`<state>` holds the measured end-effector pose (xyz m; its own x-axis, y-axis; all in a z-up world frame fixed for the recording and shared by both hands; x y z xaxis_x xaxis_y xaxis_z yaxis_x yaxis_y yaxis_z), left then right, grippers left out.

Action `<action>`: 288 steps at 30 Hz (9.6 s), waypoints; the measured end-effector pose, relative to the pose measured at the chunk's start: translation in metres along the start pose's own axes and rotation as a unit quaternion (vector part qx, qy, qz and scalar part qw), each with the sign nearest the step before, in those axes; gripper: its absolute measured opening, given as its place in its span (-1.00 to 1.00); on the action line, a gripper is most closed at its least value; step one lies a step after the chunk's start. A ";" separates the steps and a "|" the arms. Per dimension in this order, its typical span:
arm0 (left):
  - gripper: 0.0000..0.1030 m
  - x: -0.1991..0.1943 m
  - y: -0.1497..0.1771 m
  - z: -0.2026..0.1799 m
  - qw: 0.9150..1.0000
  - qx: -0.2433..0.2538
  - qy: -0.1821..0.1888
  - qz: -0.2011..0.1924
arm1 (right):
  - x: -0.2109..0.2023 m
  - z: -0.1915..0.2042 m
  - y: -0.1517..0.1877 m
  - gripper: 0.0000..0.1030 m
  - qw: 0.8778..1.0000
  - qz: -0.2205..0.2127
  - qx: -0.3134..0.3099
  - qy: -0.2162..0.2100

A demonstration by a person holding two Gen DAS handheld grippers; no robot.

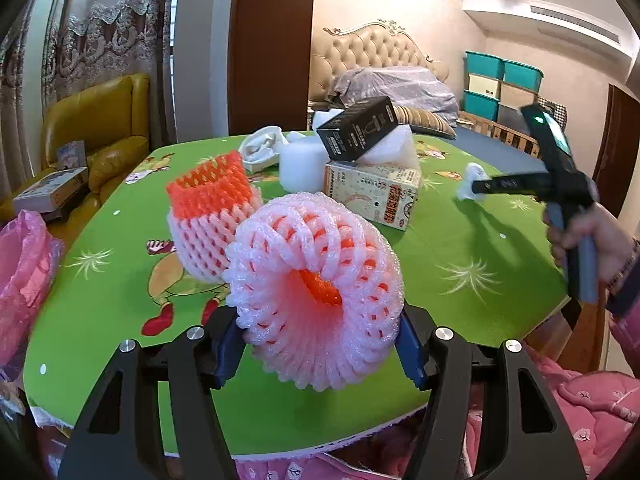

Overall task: Collect trash
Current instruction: 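Hold the pink foam net with the left gripper while the right gripper grasps another white tissue, then carry the foam net and tissue with both grippers over the bin, then open both grippers to drop the net and tissue into the bin, then move both grippers back toward the remaining items on the table, then grasp the black DORMI box with the right gripper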

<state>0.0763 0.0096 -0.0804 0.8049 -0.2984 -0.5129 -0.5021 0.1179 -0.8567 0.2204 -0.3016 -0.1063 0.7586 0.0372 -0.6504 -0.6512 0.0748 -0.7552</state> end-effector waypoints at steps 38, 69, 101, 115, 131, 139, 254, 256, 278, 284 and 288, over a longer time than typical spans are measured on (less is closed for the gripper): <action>0.14 -0.065 0.000 0.054 0.993 -0.026 -0.100 -0.055 | -0.089 0.187 0.058 -0.58 0.964 -0.081 -0.216 -0.130; 0.15 -0.155 0.022 0.209 0.959 -0.109 -0.250 -0.081 | -0.093 0.368 0.055 -0.57 0.885 -0.077 -0.349 -0.298; 0.70 -0.130 -0.036 0.420 0.931 -0.222 -0.289 -0.026 | -0.051 0.564 0.010 0.40 0.856 -0.066 -0.370 -0.355; 0.76 -0.149 -0.015 0.334 0.923 -0.198 -0.326 -0.057 | -0.087 0.457 0.012 0.43 0.873 -0.088 -0.328 -0.350; 0.76 -0.056 -0.005 0.159 0.967 -0.145 -0.210 -0.014 | -0.047 0.260 0.028 0.43 0.950 -0.061 -0.214 -0.221; 0.76 -0.020 -0.005 0.101 0.980 -0.099 -0.170 0.008 | -0.035 0.173 -0.008 0.43 0.975 -0.085 -0.116 -0.167; 0.65 0.010 0.006 0.119 0.991 -0.089 -0.077 0.056 | -0.004 0.205 0.032 0.35 0.960 0.039 -0.183 -0.209; 0.66 0.004 0.004 0.094 0.996 -0.059 -0.038 0.048 | -0.005 0.191 0.030 0.35 0.963 0.038 -0.171 -0.206; 0.67 -0.051 0.016 0.184 0.974 -0.165 -0.156 0.001 | -0.017 0.278 0.063 0.38 0.956 0.038 -0.230 -0.178; 0.68 -0.027 0.015 0.166 0.979 -0.146 -0.142 0.025 | -0.015 0.242 0.048 -0.26 0.964 0.015 -0.203 -0.170; 0.75 -0.006 0.001 0.141 0.983 -0.126 -0.126 0.033 | -0.025 0.212 0.043 -0.26 0.970 -0.002 -0.183 -0.161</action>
<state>0.1153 0.1453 -0.0857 0.8046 -0.0504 -0.5916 -0.5930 -0.1195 -0.7963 0.1782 -0.0876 -0.1051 0.6903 0.3519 -0.6322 -0.5667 -0.2804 -0.7748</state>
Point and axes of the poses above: each gripper's, at about its wrist camera, not at the fingertips, and x roughly the way its jaws point, z to its left, y to its underside, the point moved 4 cm from there along x, roughly the way its jaws point, and after that the axes turned 2 degrees about -z, right-handed, at the moved point
